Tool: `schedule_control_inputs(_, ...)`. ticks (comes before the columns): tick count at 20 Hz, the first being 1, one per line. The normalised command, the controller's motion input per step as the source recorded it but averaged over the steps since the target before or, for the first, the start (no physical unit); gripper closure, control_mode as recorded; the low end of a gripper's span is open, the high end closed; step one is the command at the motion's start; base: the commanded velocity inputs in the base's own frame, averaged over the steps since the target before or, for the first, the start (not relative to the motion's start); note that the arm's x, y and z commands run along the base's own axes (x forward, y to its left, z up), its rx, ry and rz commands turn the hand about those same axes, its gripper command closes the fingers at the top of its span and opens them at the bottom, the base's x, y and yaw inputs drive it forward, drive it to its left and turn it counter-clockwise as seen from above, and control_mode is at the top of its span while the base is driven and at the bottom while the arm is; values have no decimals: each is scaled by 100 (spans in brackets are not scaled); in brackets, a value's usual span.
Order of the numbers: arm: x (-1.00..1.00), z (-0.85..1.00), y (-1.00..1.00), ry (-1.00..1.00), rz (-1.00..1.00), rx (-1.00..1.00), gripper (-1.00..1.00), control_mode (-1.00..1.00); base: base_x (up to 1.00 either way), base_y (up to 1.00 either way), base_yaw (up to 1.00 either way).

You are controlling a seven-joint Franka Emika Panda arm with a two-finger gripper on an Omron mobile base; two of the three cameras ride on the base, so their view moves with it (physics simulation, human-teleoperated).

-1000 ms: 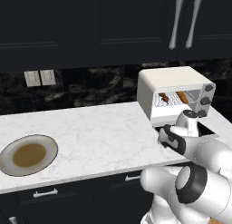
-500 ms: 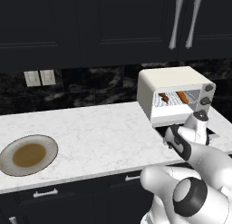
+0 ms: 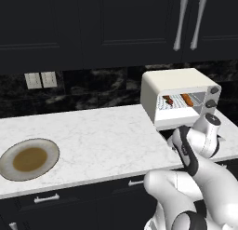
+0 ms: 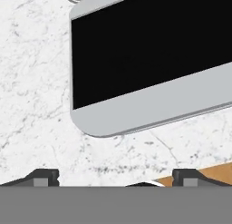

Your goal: Pick up the kebab skewer and baguette bread, and place them inside the toaster oven. Close the toaster oven door and start by setting the timer.

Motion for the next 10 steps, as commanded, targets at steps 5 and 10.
schedule_control_inputs(5,0,-55,43,-5,0,-1,-100,-100,0,0,0)
schedule_control_inputs(10,0,-65,35,0,-1,-3,-100,-100,0,0,0)
